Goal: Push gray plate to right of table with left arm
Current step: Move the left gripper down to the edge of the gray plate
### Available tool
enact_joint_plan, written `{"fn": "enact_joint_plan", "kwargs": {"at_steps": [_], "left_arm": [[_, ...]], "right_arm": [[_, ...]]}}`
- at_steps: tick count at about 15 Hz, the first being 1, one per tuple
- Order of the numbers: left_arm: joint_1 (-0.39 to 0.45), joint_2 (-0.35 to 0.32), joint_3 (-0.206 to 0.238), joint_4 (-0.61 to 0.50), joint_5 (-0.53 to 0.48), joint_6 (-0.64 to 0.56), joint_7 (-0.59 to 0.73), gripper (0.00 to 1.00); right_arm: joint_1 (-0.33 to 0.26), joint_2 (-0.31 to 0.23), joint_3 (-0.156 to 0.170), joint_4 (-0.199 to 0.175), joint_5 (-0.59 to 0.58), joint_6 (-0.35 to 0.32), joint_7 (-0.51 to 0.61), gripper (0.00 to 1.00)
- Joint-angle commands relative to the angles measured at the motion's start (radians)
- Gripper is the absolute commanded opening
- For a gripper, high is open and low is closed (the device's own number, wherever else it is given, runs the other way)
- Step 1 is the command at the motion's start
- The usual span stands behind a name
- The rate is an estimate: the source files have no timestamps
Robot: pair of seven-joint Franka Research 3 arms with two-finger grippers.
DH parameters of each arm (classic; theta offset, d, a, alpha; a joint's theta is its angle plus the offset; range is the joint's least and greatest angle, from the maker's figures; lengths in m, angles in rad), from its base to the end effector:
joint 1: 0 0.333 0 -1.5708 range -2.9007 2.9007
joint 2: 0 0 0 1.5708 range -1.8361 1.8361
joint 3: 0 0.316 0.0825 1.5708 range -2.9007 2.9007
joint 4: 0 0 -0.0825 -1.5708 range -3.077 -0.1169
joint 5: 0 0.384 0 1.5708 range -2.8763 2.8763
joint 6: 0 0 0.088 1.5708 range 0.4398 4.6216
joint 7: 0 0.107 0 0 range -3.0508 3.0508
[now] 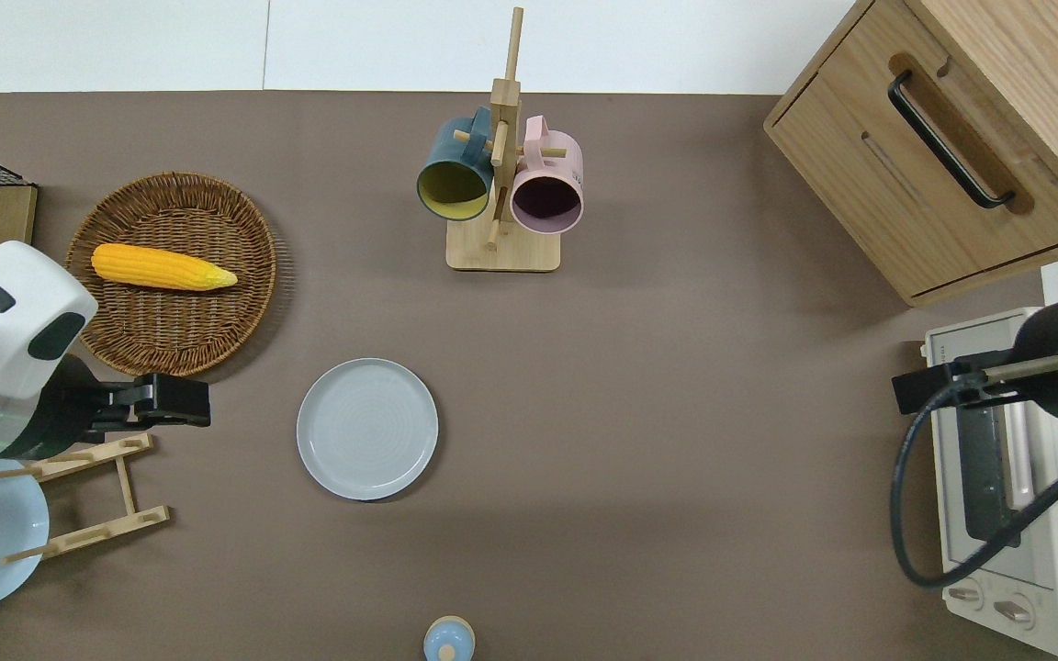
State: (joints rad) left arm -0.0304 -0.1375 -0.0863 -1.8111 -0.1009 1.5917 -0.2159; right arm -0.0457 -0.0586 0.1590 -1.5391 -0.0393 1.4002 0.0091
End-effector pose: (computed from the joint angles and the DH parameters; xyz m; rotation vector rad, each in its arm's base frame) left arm 0.5030 -0.0722 0.5863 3.0596 0.1635 -0.1470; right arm 0.5151 0.0567 0.6561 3.0824 0.1519 -0.1203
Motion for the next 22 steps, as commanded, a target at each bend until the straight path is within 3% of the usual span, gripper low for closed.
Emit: {"fn": "enact_joint_plan", "kwargs": {"at_steps": [1, 13, 22], "left_arm": [[0.012, -0.010, -0.007, -0.039, 0.016, 0.051, 0.000, 1.00], [0.009, -0.001, -0.007, -0.145, 0.016, 0.131, 0.012, 0.99], [0.012, 0.019, -0.007, -0.235, 0.015, 0.272, 0.013, 0.99]], "right_arm": [[-0.008, -0.010, 0.005, -0.004, 0.001, -0.012, -0.008, 0.996], [-0.008, -0.010, 0.005, -0.004, -0.001, -0.012, -0.008, 0.996], [-0.008, -0.010, 0.005, -0.004, -0.001, -0.012, -0.008, 0.996]]}}
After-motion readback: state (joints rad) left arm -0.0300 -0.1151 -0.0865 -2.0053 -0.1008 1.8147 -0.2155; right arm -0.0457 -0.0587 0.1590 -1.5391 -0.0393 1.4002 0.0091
